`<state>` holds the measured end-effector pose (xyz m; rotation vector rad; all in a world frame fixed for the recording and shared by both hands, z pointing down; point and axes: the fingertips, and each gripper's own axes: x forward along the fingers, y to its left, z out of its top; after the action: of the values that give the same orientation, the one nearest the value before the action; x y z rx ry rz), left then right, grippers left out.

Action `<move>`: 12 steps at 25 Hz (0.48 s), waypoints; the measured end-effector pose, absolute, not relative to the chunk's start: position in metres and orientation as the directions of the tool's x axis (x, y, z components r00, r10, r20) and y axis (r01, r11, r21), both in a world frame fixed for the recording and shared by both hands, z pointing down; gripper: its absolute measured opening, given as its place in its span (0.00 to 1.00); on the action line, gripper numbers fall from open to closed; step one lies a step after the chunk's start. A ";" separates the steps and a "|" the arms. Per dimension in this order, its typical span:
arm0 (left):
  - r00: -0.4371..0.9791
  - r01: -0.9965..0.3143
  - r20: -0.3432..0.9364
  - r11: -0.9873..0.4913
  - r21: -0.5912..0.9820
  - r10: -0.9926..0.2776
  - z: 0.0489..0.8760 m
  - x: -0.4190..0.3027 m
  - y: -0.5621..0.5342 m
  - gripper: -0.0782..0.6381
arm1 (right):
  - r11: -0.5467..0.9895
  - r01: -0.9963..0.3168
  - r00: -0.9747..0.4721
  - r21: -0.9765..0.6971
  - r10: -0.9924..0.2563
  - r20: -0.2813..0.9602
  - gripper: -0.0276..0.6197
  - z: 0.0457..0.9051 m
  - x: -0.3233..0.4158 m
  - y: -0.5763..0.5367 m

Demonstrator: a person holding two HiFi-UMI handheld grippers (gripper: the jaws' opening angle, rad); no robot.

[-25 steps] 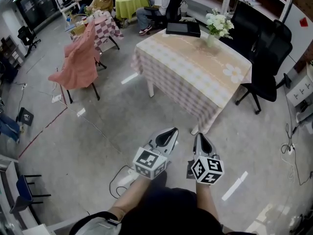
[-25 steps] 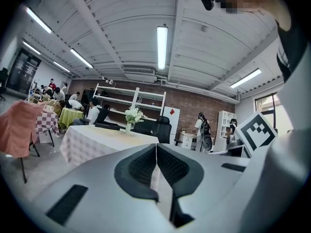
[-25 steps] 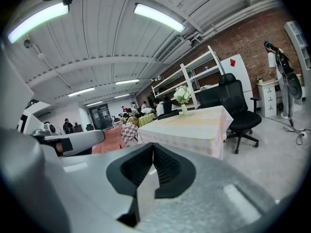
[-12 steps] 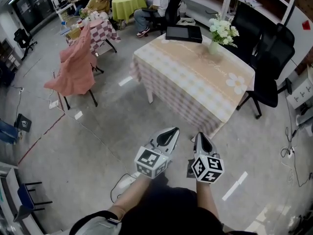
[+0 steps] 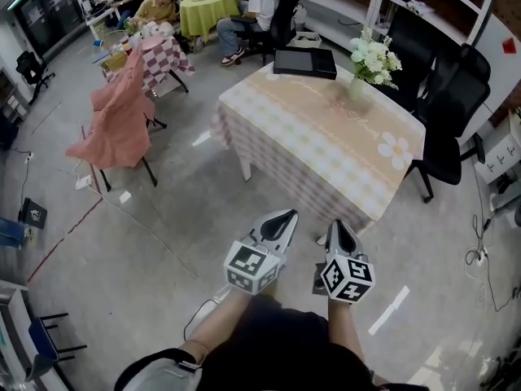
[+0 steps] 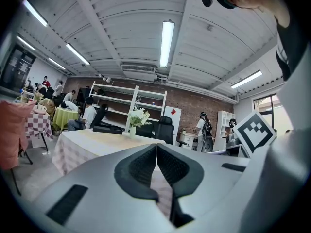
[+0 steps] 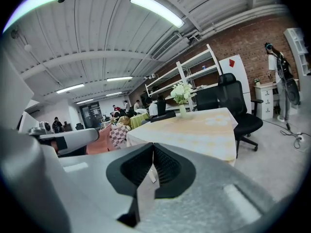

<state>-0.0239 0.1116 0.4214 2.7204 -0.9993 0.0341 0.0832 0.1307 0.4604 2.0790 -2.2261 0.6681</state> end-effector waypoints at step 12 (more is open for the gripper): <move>0.782 -0.620 0.102 -0.755 0.214 -0.614 0.426 -0.030 0.062 0.13 | 0.018 -0.957 -0.110 -0.289 -0.946 0.306 0.05 0.466 0.069 0.081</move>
<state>-0.0299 0.0622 0.4261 2.7392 -0.9640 0.0371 0.0694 0.0809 0.4659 2.0772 -2.2219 0.6704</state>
